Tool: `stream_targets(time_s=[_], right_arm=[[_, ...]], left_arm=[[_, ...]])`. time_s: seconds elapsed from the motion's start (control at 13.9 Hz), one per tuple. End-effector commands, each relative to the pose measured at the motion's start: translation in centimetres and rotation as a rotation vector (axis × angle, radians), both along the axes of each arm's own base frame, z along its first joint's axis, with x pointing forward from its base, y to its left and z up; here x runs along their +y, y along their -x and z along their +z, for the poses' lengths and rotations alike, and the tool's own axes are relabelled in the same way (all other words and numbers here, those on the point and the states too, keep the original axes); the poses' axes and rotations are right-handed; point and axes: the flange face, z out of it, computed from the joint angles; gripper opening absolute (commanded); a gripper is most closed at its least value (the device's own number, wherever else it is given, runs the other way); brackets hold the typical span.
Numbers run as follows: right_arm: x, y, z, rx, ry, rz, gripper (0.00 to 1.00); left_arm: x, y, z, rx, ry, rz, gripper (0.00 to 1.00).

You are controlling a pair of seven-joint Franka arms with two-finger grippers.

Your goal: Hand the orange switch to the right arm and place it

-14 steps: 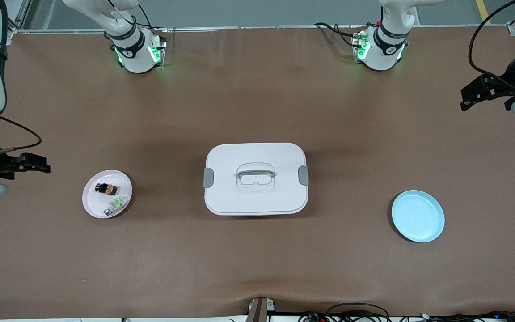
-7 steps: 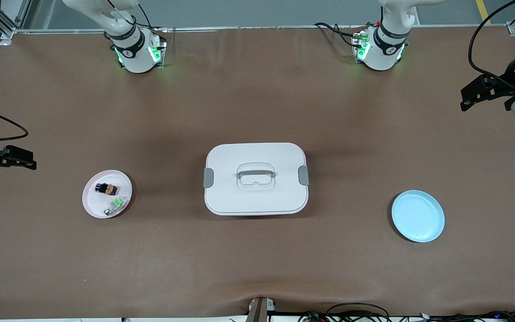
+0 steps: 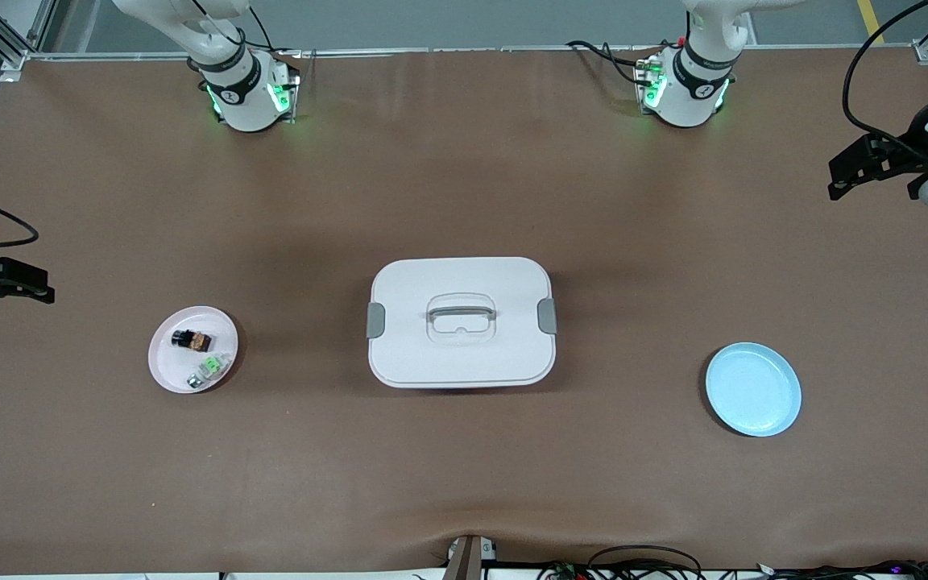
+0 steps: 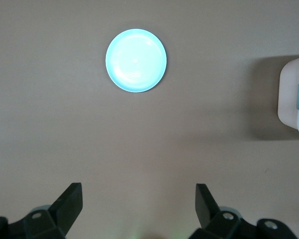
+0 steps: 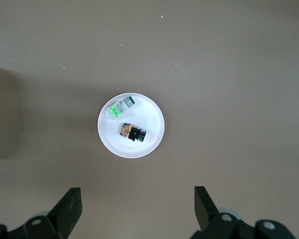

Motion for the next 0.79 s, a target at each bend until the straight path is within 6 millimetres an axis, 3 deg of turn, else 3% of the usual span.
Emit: stream_targets(time_s=[0.0, 0.43, 0.72], right_arm=[[-0.2, 0.4, 0.9, 0.004, -0.018, -0.021, 1.0], [-1.3, 3.2, 4.9, -0.023, -0.084, -0.106, 1.0], [-1.1, 4.0, 4.3, -0.009, -0.088, -0.127, 1.0]], left_arm=[[-0.1, 0.4, 0.8, -0.002, 0.009, 0.003, 1.0], [0.1, 0.6, 1.0, -0.007, 0.009, 0.006, 1.0], [0.2, 0.6, 1.0, -0.005, 0.009, 0.008, 1.0]])
